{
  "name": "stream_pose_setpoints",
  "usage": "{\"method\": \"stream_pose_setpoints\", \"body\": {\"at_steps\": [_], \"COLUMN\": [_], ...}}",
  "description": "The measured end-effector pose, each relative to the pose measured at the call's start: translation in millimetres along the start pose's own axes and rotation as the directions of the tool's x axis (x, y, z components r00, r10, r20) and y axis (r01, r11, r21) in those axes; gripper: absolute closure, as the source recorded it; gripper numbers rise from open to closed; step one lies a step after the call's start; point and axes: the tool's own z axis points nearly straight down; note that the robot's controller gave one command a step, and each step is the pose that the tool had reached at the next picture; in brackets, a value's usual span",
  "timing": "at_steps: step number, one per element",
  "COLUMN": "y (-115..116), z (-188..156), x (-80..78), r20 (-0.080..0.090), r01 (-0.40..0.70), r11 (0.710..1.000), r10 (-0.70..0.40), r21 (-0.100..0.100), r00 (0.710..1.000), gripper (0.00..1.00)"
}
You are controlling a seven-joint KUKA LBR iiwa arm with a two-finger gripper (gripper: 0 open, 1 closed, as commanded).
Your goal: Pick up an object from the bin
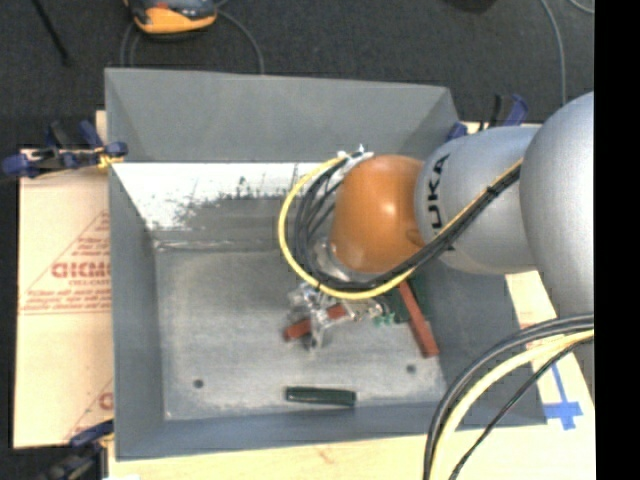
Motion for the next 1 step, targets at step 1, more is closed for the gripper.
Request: {"method": "stream_pose_setpoints", "body": {"at_steps": [1], "y": [-18.2], "z": [-153.3], "x": [-16.7], "r20": [0.002], "r01": [-0.048], "r11": [0.999], "r10": [0.048], "r21": [0.003], "r00": [0.999], "gripper": [1.00]}}
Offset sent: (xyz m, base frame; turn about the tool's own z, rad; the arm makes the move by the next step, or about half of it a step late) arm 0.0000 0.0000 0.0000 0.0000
